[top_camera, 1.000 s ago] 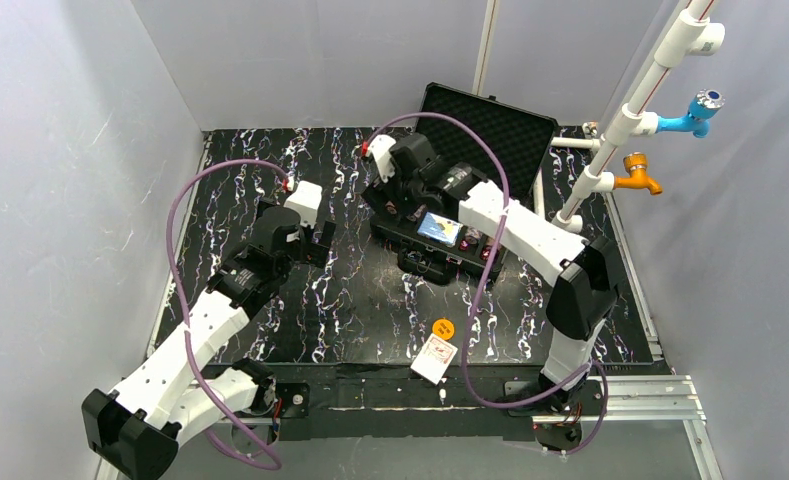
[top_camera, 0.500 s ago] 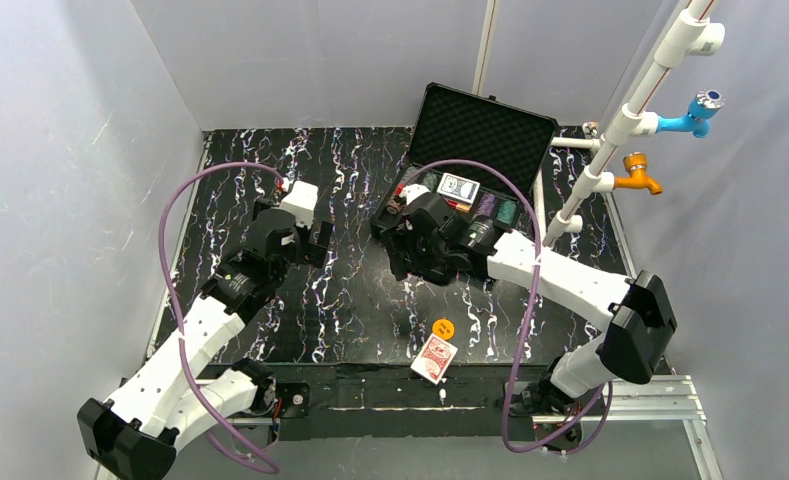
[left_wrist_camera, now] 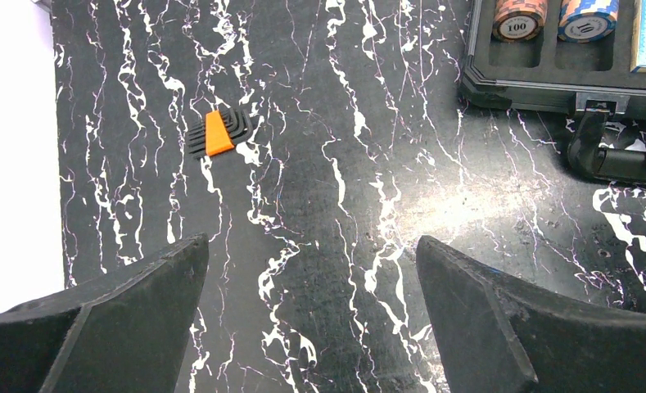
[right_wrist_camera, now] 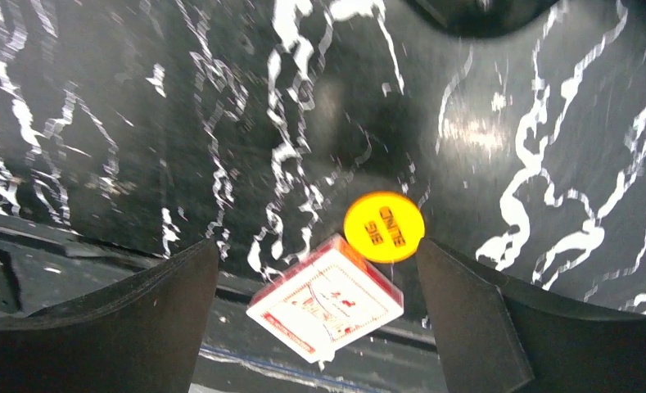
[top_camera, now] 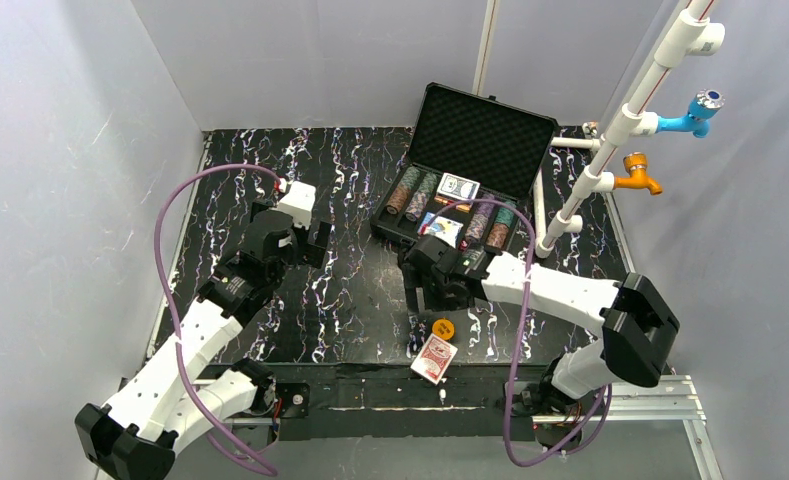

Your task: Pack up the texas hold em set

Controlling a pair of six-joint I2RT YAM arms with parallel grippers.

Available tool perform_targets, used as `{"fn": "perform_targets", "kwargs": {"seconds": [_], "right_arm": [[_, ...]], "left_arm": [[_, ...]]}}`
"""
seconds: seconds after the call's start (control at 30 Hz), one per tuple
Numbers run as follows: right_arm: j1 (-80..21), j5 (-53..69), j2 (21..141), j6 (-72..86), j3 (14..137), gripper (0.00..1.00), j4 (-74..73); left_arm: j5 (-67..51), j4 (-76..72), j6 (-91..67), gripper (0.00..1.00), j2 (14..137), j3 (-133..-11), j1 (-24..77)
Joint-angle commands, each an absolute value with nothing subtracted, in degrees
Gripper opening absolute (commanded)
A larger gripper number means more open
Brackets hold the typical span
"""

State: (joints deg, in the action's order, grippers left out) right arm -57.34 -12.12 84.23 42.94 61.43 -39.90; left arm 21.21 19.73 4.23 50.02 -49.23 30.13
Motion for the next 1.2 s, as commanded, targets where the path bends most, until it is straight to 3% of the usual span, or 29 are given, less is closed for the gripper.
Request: {"fn": "perform_targets", "kwargs": {"seconds": [0.0, 0.27, 0.67, 1.17], "right_arm": [[-60.0, -15.7, 79.4, 54.1, 58.3, 0.98, -43.3], [-63.7, -17.0, 77.1, 62.7, 52.8, 0.98, -42.0], [-64.4, -25.8, 82.6, 62.7, 53.1, 0.98, -41.9], [-61.2, -21.4, 86.7, 61.0, 48.2, 0.77, -35.2]], "left_arm": [[21.9, 20.0, 4.1, 0.98, 48.4, -50.4, 30.3], [21.9, 20.0, 4.1, 0.98, 48.2, -50.4, 30.3], [22.2, 20.0, 4.4, 0.98, 48.0, -50.4, 30.3], [22.5, 20.0, 4.5, 0.98, 48.4, -50.3, 30.3]]}}
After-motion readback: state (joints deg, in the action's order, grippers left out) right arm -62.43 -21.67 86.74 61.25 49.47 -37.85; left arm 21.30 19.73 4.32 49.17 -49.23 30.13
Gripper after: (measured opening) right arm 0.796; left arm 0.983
